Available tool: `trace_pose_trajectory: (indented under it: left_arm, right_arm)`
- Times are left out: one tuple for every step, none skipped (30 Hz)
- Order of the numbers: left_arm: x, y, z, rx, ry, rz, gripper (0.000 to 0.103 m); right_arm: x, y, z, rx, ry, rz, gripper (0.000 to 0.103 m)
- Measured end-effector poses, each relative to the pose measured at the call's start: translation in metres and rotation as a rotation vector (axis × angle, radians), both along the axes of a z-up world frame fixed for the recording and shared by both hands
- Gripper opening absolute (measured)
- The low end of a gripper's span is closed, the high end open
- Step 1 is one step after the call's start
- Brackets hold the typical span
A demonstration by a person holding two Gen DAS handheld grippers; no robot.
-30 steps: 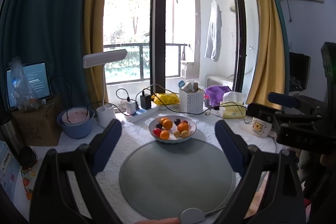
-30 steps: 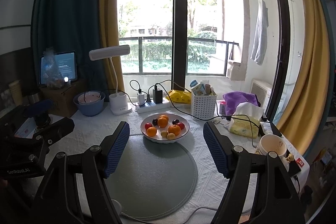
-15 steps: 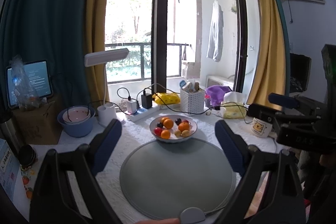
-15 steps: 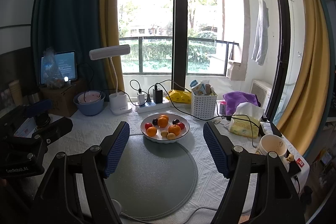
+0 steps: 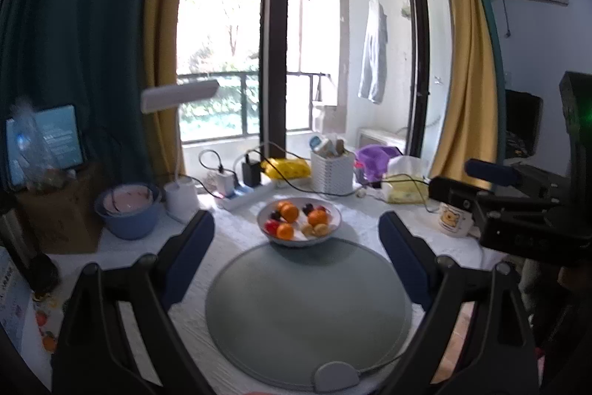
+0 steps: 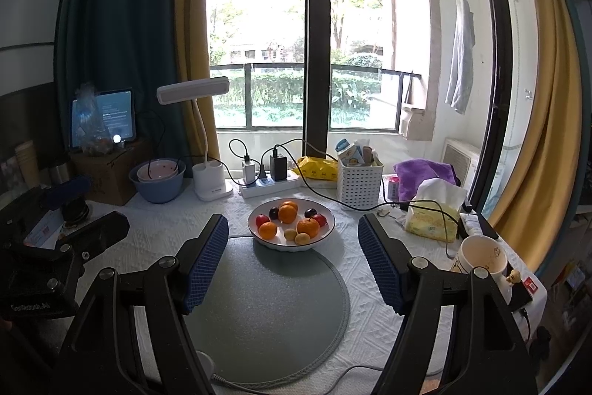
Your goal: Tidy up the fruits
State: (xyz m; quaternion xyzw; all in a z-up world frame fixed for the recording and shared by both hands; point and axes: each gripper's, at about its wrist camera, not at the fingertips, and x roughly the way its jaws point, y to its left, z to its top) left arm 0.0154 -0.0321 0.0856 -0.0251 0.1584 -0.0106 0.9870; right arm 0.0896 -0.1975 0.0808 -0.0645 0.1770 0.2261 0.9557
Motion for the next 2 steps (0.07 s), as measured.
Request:
trace_pose_trajectory:
  left_arm:
    - [0.0021,0.001,-0.0009,-0.008,0.006,-0.008,0.091]
    - [0.0052,0.0022,-0.0024,-0.008,0.014,-0.012,0.091]
  right_arm:
    - [0.001,-0.0003,-0.0007,0.003,0.001,0.001,0.076]
    - [0.0026,-0.0002,-0.0022,0.004,0.004,0.001,0.076]
